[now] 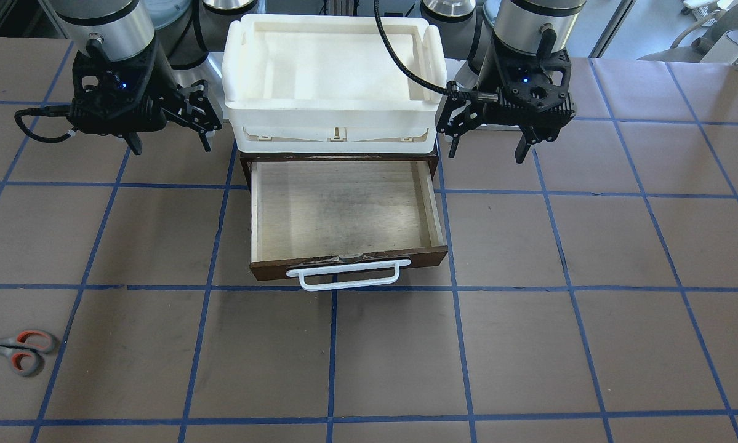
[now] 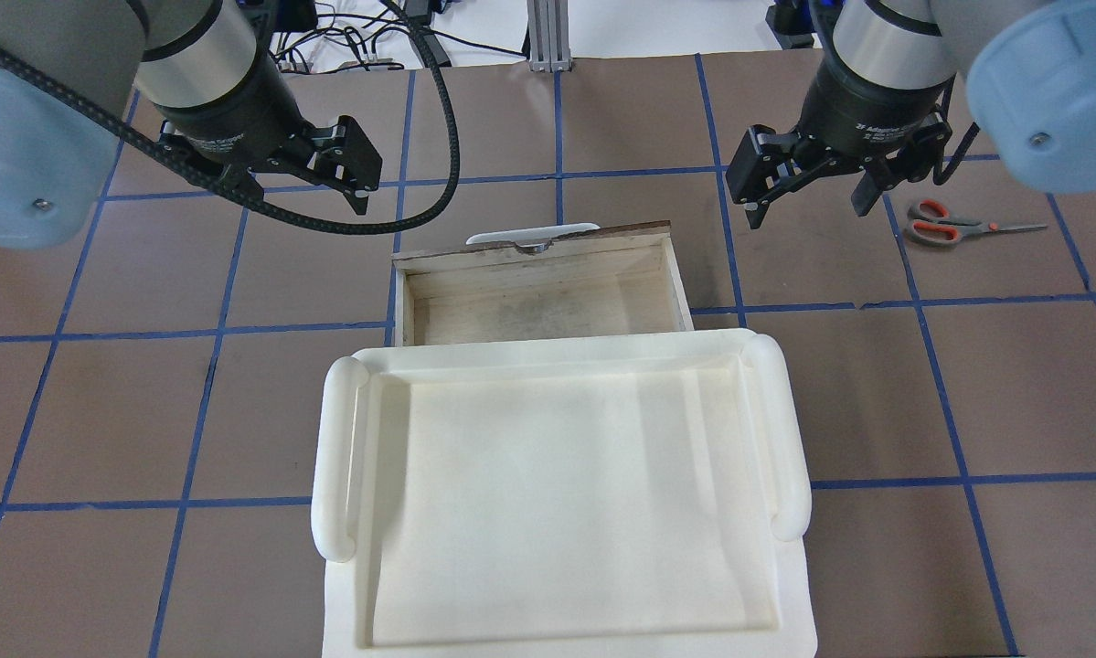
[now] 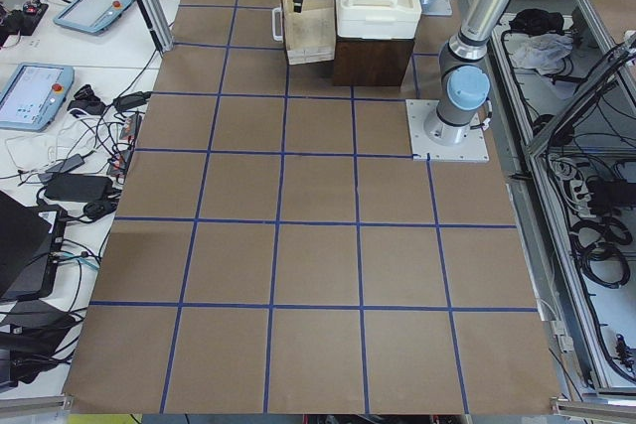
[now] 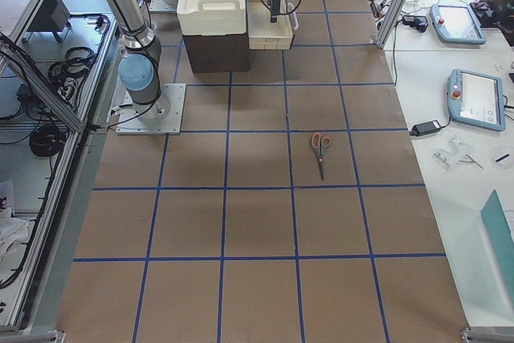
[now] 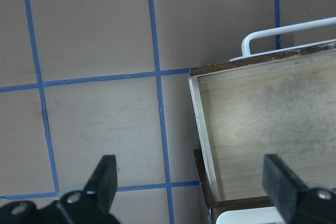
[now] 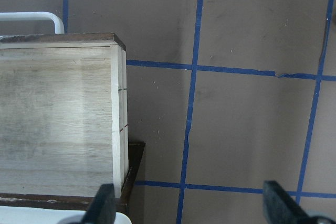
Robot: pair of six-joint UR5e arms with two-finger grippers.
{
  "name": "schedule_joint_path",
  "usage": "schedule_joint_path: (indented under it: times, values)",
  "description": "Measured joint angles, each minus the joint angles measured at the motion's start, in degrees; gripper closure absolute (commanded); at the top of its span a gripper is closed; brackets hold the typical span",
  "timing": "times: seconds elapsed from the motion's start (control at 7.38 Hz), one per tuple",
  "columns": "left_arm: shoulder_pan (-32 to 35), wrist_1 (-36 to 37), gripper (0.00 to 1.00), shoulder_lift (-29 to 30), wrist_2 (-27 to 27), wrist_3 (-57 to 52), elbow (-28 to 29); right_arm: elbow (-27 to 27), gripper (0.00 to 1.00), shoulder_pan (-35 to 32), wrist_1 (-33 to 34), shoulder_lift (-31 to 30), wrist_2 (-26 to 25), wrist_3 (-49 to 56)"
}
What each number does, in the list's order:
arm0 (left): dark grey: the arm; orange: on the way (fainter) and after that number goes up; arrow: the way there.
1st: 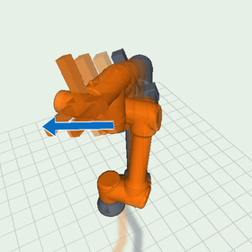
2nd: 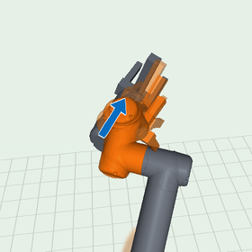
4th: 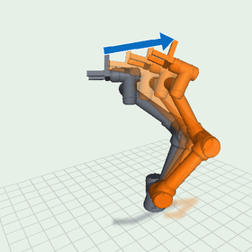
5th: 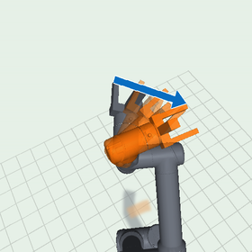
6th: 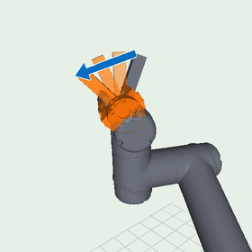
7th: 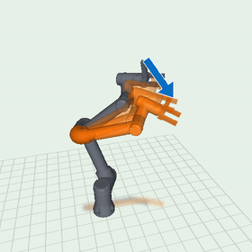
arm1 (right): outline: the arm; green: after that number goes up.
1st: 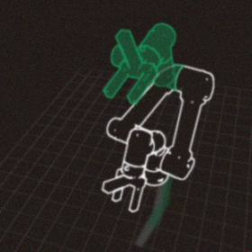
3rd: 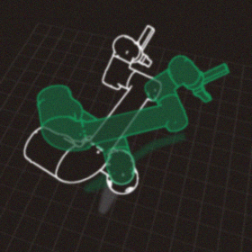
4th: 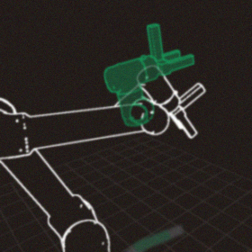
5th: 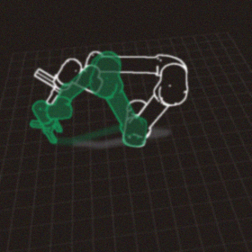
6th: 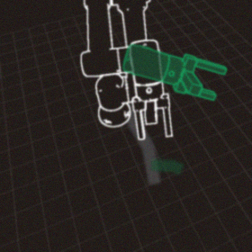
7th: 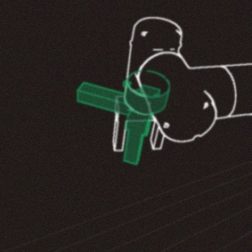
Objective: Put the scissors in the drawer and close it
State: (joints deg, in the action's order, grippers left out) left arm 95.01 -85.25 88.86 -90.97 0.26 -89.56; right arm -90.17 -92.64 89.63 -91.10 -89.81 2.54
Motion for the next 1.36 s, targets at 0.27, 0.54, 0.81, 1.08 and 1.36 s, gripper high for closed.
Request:
schedule_joint_path:
  times: [0.27,0.54,0.81,1.08,1.36]
  values:
    - [0.00,0.00,0.00,0.00,0.00,0.00,0.00,-0.01,0.00,0.06,0.03,0.04,-0.08,0.18]
    - [0.00,0.00,0.00,0.00,0.00,0.00,0.00,-0.01,0.00,0.09,0.56,0.14,0.01,0.27]
    - [0.00,0.00,0.00,0.00,0.00,0.00,0.00,0.01,0.00,0.08,1.00,0.20,0.20,0.25]
    - [0.00,0.00,0.00,0.00,0.00,0.00,0.00,0.07,0.00,0.03,1.00,0.27,0.21,0.34]
    - [0.00,0.00,0.00,0.00,0.00,0.00,0.00,0.08,0.00,0.04,0.89,0.33,0.26,0.35]
